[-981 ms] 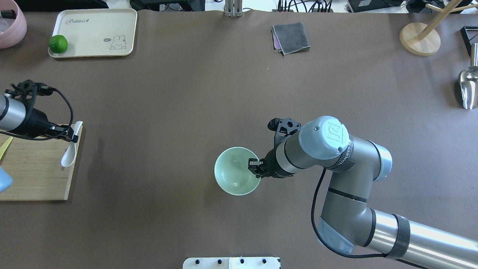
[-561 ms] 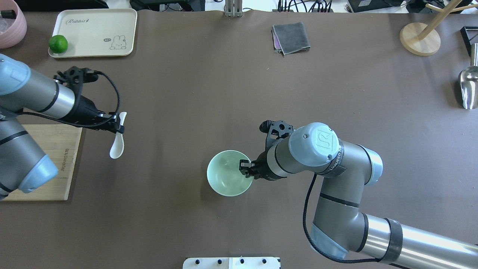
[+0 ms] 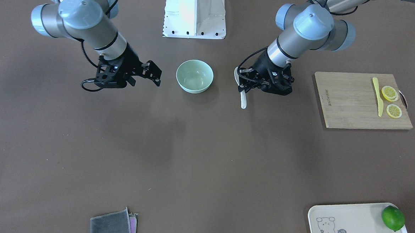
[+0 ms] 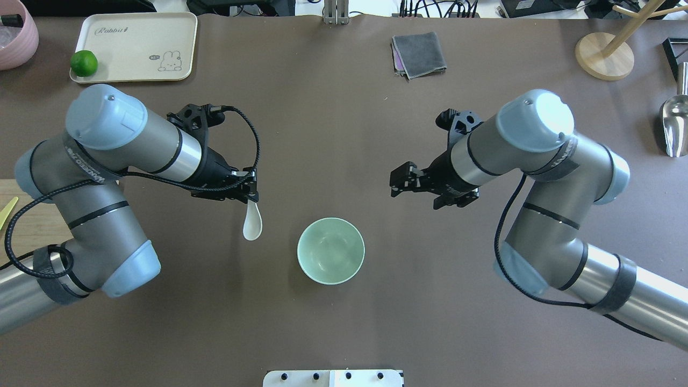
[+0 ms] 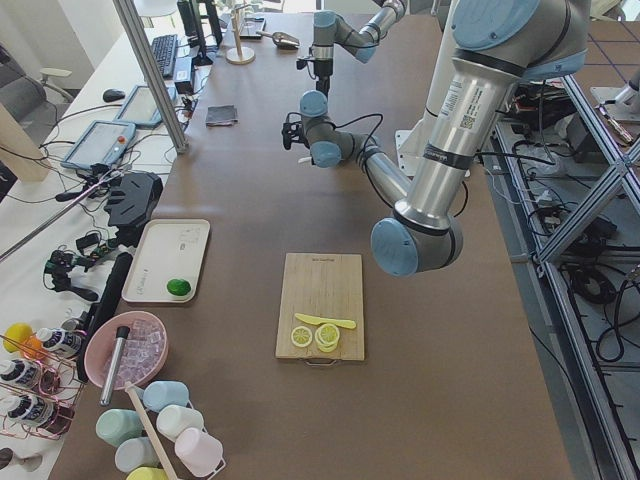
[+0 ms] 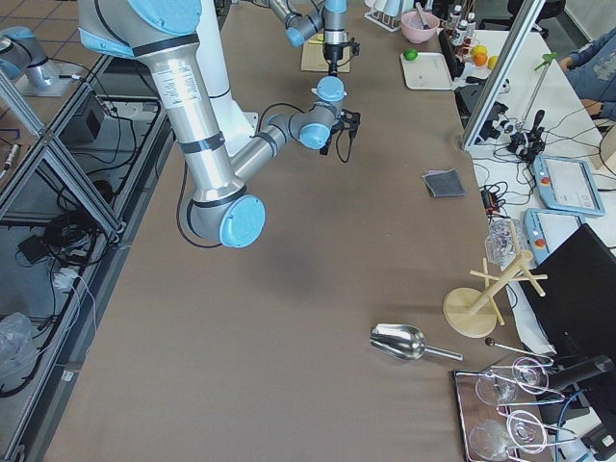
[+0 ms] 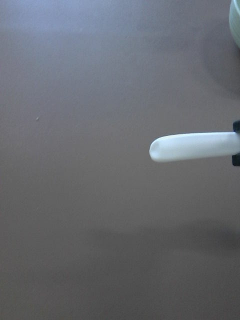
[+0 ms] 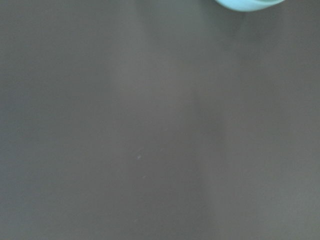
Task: Place spoon in bowl
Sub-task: 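Lower the spoon into the green bowl with the left gripper while the right arm withdraws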
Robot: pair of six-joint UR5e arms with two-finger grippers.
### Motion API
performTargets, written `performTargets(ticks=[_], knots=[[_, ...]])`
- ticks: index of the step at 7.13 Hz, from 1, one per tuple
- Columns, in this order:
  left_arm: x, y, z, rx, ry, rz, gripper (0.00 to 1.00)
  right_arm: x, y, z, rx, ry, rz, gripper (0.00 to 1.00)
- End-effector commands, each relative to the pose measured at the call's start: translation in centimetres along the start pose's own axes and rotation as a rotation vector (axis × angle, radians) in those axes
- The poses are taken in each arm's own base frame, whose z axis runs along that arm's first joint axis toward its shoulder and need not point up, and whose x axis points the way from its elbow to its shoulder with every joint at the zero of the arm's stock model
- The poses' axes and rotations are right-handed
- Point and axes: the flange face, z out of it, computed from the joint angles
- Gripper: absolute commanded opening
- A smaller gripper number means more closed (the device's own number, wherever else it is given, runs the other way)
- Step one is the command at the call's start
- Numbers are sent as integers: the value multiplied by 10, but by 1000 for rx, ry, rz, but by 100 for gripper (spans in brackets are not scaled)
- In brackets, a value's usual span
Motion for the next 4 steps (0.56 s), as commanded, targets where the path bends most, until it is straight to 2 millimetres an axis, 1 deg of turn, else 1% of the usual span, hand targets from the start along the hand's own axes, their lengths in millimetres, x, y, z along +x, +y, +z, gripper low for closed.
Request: performTargets(ticks=[1,2,3,4], knots=[[67,48,27,10,-3,-5,0,114,-52,-27,21,100,-88,100],[97,69,37,14,-10,-36,0,143,-61,-35,22,120,-80,100],[97,83,51,23,-29,-15,97,150,-64,-39,24,121,-69,100],[93,72,42,40,-28,27,98,152,-65,-40,26,123,-67,100]])
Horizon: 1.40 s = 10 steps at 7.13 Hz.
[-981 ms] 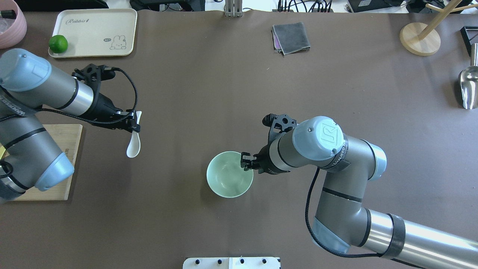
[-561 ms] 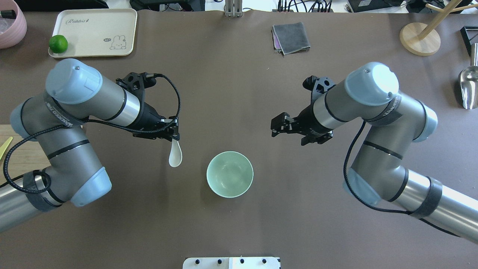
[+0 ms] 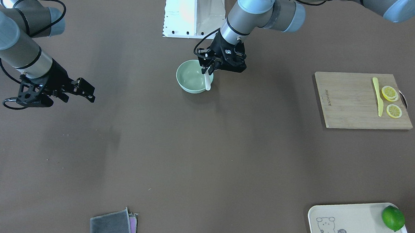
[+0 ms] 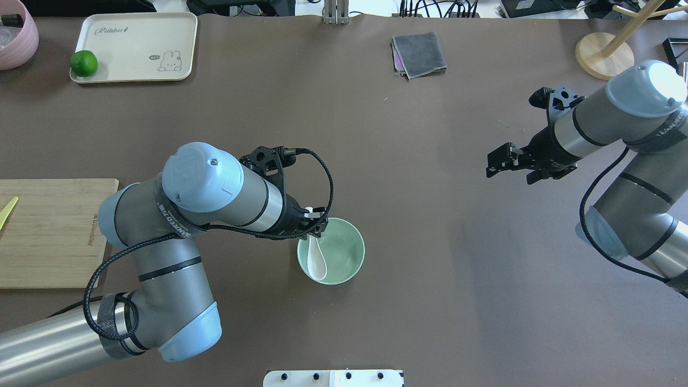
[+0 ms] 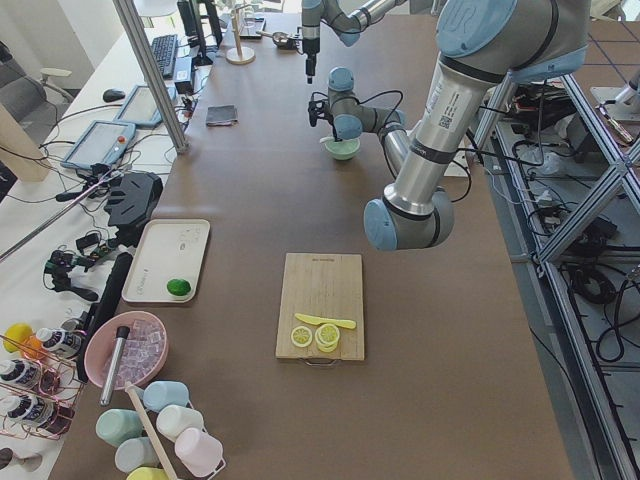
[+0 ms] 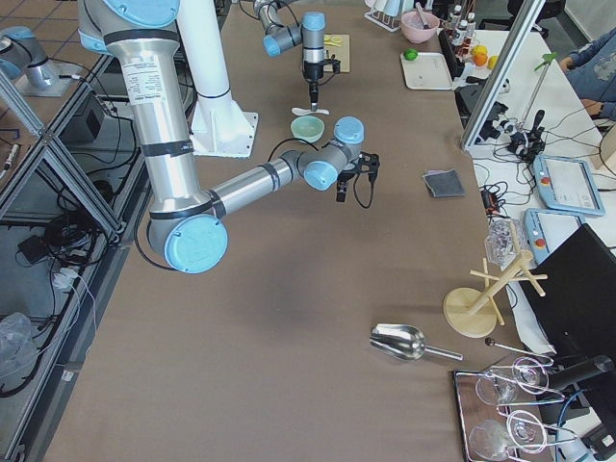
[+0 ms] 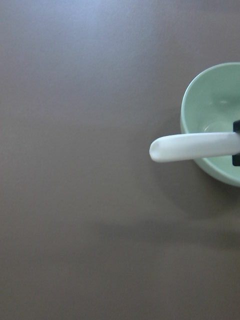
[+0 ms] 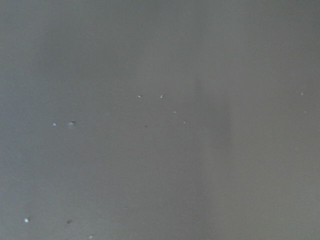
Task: Place spoon in bowl
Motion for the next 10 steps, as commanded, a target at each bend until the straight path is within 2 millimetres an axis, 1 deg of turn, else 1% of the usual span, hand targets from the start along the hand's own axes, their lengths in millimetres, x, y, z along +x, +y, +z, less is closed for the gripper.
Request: performTargets(ticks=[1,2,3,4,5,6,7,8,9,10], knots=[[-36,-30,-16,42,-41,104,98,21,-2,-4,3,14,16,100],[-76,-63,-44,0,-47,149,98,37,-7,-11,9,18,20,100],[-121,-107,-84,-3,-51,156,98,66,-13,-23,21,33,-33,100],[-175,-128,-117,1,-70,204,98,111,-23,-43,44,62,-84,100],[-243,-140,-150,3,-108,269,98,173,-38,-67,47,71,-116,100],[-302,-152,-176,12,-152,328,98,232,-50,-89,44,56,-164,100],[-361,-156,-190,2,-209,406,98,274,-51,-107,61,68,-203,100],[-417,-172,-217,2,-273,456,98,294,-51,-126,72,84,-199,100],[-474,-179,-251,-22,-333,514,98,324,-45,-142,69,107,-253,100],[-513,-187,-287,-65,-379,500,98,344,-46,-162,63,125,-268,100]])
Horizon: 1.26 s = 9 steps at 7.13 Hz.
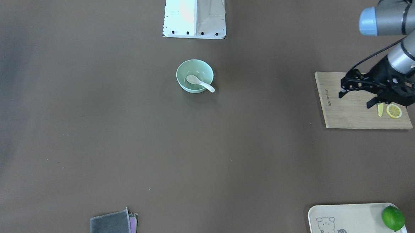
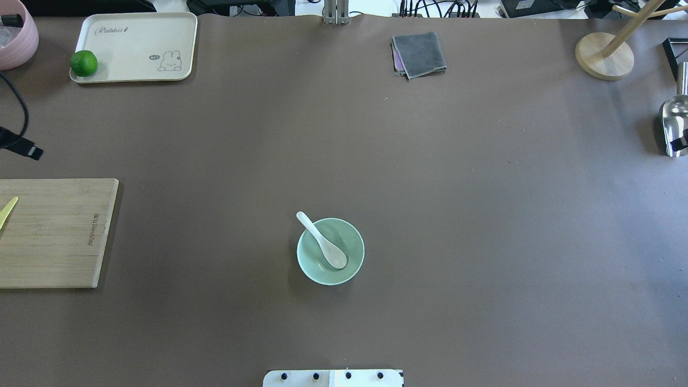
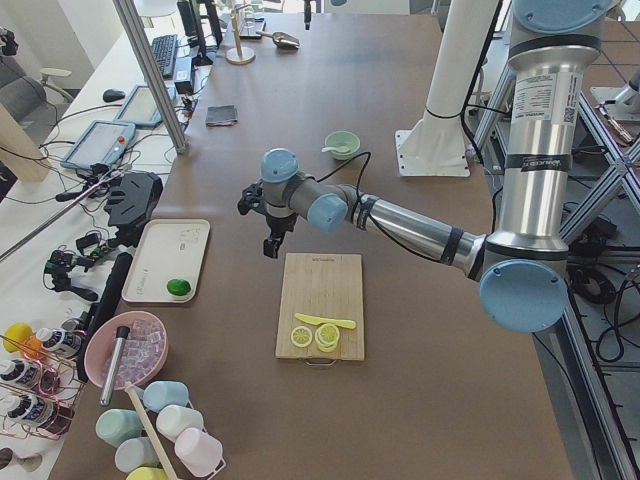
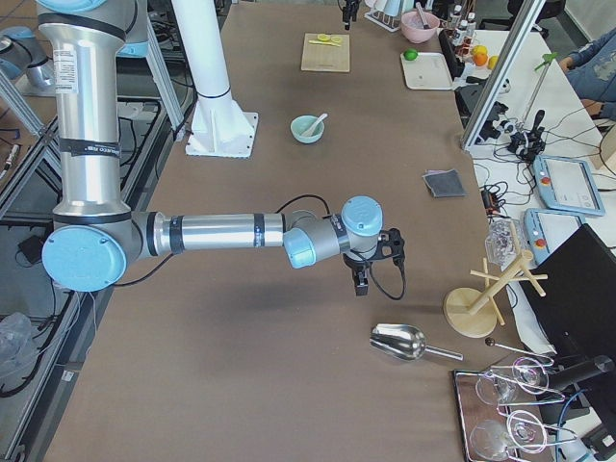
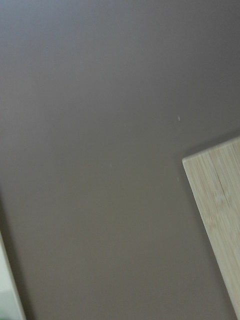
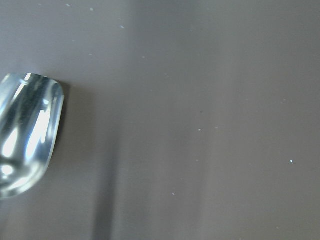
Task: Place spoon in bowl
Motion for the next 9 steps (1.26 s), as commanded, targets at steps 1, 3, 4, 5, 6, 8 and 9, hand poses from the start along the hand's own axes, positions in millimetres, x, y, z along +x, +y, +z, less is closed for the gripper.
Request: performTargets(ticks=[1,3,4,5,6,8,9], knots=[[-110,40,-42,-114,-52,43,98,40,8,-40,1,28,-48,100],[-134,80,-51,-170,-37,-13,98,37,9,-46,-8,43,-50,100],[-141,98,-35,-183,6,-46,98,39,14,-45,-11,43,-47,100],[-144,102,-40,-154,5,-37,98,41,23,-46,-9,43,-43,100],[-147,118,-32,-145,4,-27,98,37,35,-52,-2,32,-29,100],[-151,112,-24,-140,38,-30,98,38,37,-51,0,43,-39,100],[-148,110,-24,-130,59,-29,98,40,37,-50,-3,40,-36,100]])
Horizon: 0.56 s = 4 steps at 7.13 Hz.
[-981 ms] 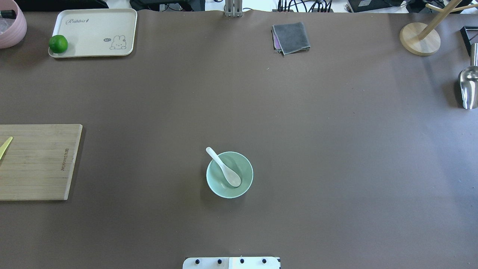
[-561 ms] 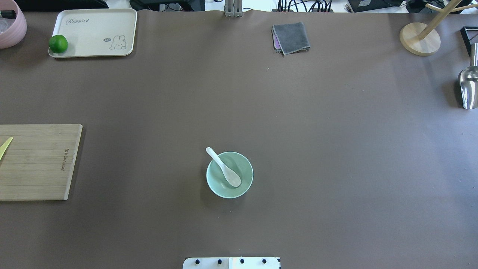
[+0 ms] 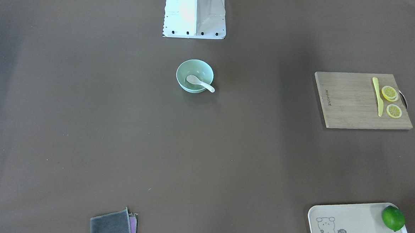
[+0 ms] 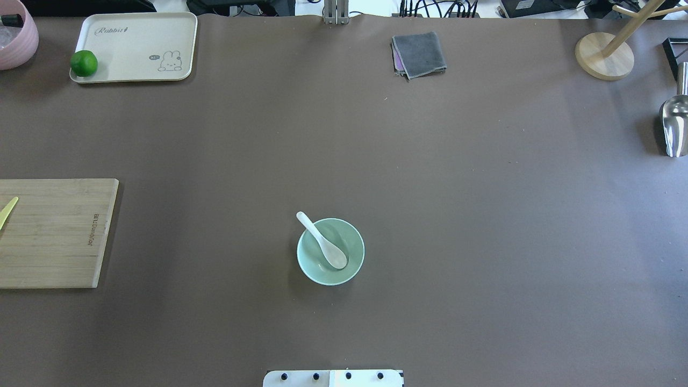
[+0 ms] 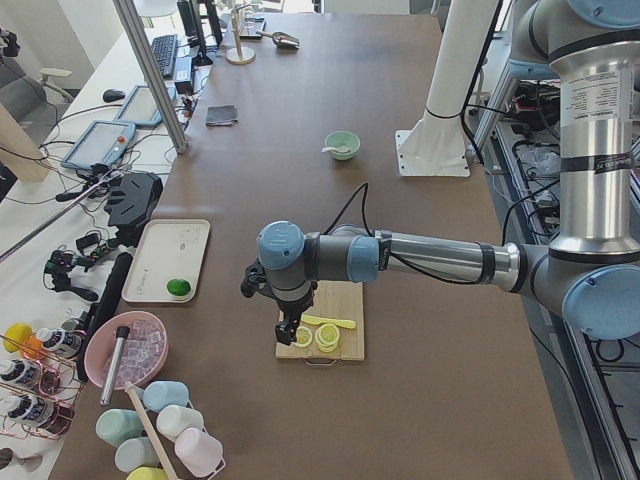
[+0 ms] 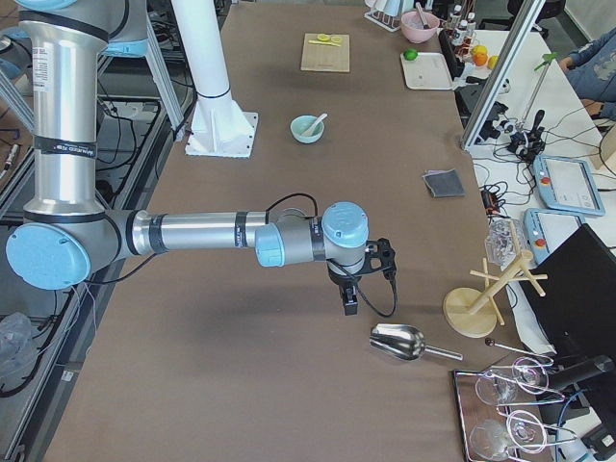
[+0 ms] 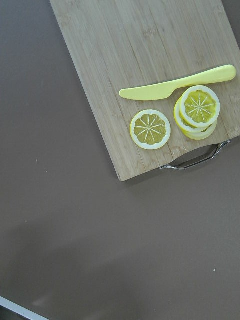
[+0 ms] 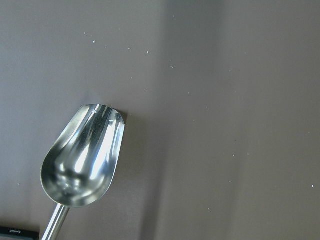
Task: Place spoon in bowl
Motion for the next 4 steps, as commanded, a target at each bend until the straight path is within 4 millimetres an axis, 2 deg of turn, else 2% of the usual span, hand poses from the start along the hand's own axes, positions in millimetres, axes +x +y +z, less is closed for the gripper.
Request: performTargets(ticks=[1,4], knots=[[1,-5,1,10,31,2,98,-2,2,-1,4,-12,-7,100],[1,-12,-5,20,20,5,98,-1,-2,1,0,-14,-5,100]])
